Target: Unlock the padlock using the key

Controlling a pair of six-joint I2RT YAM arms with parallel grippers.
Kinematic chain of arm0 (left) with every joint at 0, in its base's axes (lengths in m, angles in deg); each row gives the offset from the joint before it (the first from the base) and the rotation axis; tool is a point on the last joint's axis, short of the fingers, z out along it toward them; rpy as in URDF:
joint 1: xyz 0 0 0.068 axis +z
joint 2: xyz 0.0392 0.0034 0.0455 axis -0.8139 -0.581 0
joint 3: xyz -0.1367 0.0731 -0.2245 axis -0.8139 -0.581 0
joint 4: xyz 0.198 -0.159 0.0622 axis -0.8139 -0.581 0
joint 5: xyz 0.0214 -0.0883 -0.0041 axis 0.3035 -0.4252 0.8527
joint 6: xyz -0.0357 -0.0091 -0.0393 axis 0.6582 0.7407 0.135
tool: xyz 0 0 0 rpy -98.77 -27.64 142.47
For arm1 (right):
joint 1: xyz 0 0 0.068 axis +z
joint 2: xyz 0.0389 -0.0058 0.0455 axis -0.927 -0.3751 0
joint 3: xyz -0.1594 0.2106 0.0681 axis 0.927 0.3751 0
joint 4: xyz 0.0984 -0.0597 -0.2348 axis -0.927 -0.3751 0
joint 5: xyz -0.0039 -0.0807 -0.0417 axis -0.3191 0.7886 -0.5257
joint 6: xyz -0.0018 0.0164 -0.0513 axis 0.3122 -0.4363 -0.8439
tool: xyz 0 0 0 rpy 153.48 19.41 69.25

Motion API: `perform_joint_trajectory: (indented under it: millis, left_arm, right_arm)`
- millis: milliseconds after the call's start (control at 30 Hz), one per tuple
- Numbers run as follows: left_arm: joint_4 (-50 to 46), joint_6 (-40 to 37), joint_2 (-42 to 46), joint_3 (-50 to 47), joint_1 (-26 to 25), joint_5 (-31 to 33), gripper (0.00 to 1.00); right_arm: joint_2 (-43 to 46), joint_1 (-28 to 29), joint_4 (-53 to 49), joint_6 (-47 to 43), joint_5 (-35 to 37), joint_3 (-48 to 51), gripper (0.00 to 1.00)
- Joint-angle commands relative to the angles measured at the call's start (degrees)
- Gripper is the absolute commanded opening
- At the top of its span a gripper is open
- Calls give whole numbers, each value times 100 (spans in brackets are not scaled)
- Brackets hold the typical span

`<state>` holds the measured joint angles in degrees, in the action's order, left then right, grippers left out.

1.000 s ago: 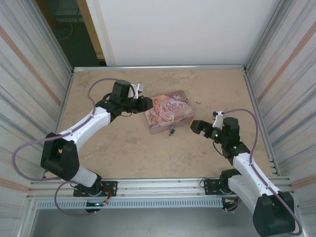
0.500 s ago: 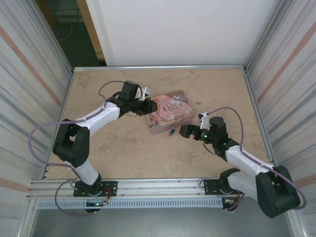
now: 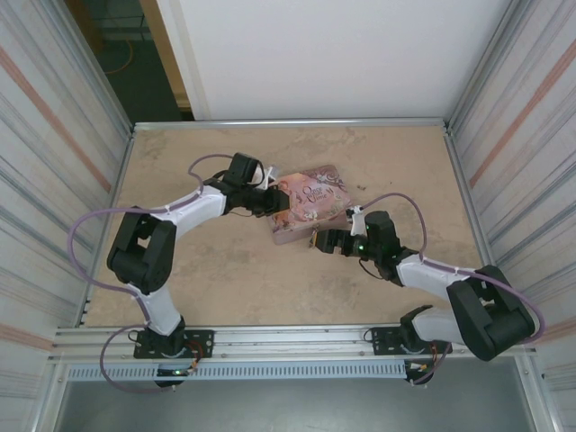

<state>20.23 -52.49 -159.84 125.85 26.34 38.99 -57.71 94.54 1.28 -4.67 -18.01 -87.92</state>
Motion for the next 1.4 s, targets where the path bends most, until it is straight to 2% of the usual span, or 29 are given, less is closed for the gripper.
perform_joint_trajectory:
  millis: [0,1367]
  left_arm:
    - [-48,-158,-78,-10,-25,-82,18]
    - [-121,-228,-287,-169,-95,-20,17]
  right_arm:
    - [-98,50,329,-165,142,-111,96]
    - [-1146,46,1839,-516,-144,35,86]
